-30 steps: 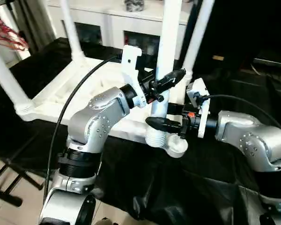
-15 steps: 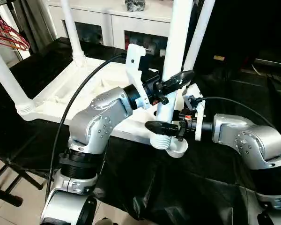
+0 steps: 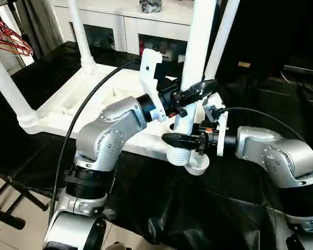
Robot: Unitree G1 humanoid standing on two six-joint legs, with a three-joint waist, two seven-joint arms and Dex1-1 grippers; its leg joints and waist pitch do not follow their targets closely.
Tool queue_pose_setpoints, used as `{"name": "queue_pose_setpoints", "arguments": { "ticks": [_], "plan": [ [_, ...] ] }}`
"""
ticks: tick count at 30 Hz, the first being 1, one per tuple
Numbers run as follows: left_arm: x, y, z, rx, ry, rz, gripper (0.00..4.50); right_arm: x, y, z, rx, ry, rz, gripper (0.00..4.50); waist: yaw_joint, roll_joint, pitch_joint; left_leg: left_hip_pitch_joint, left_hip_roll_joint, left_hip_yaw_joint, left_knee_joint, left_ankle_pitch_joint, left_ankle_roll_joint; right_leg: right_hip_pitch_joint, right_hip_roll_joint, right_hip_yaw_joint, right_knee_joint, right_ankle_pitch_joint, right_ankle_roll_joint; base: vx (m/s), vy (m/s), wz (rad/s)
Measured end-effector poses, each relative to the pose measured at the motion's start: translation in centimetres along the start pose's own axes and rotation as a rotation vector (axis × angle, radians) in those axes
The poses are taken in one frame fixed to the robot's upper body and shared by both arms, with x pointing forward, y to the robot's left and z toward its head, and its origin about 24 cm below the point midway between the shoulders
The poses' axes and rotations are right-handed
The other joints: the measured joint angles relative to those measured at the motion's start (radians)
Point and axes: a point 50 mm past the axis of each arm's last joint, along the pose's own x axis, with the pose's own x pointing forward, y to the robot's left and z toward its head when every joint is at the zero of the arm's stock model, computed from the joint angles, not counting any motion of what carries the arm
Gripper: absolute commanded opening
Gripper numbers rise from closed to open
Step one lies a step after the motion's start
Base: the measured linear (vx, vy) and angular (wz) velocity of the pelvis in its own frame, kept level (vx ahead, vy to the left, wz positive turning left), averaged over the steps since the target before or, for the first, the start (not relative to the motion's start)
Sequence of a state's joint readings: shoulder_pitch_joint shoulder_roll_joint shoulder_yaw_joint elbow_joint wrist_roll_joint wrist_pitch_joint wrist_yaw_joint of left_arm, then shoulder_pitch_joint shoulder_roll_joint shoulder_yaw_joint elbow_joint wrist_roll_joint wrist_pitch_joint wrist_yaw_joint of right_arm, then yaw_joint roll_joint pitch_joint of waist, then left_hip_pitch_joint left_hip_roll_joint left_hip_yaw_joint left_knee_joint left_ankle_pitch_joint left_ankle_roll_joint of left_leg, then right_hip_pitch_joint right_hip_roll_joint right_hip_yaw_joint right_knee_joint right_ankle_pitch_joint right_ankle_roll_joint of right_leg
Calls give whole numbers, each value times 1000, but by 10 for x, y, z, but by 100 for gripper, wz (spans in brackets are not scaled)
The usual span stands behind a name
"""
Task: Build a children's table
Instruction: Pick table leg
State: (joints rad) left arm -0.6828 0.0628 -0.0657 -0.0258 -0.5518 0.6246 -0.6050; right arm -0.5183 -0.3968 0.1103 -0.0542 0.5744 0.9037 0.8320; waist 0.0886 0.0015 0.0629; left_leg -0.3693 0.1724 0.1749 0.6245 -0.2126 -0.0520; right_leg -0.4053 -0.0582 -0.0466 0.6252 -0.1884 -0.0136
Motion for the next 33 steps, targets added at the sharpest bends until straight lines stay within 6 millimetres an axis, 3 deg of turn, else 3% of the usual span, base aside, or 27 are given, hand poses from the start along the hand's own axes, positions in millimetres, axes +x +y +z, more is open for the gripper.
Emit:
{"name": "queue_pose_setpoints", "arguments": {
  "ticks": [5,8,14,21,24,26,28,33],
  "plan": [
    [0,1,0,0,3,3,185,2,1,-1,0,3,7,209,0,0,0,0,0,0,0,0,0,0,0,0,0,0,0,0,0,0],
    [0,2,-1,1,6,18,255,2,1,-1,-1,3,9,202,0,0,0,0,0,0,0,0,0,0,0,0,0,0,0,0,0,0],
    [7,6,12,14,-85,64,296,4,-3,-4,16,1,-24,193,1,1,0,0,0,0,0,0,0,0,0,0,0,0,0,0,0,0],
    [4,15,33,15,-244,147,299,6,-8,1,10,-83,-117,193,-1,4,-1,0,0,0,0,0,-1,0,0,0,0,0,0,0,0,0],
    [-11,24,34,105,-181,139,299,3,-13,8,0,-189,-216,193,-3,5,-2,1,0,0,-1,1,-2,0,0,0,0,0,0,0,0,0],
    [-25,29,28,189,-86,120,299,-4,-20,11,-14,-221,-293,192,-2,6,-2,2,0,0,-2,1,-2,0,0,0,0,0,0,0,0,0],
    [-44,33,4,297,122,47,299,-14,-27,9,-22,-241,-379,191,-2,7,-2,2,0,0,-3,1,-2,0,0,0,-1,0,1,0,0,0],
    [-69,40,-60,294,478,-117,299,-28,-37,-9,0,-196,-483,191,2,9,-1,0,0,0,-3,1,-2,0,0,1,-2,0,1,0,0,0]
  ]
}}
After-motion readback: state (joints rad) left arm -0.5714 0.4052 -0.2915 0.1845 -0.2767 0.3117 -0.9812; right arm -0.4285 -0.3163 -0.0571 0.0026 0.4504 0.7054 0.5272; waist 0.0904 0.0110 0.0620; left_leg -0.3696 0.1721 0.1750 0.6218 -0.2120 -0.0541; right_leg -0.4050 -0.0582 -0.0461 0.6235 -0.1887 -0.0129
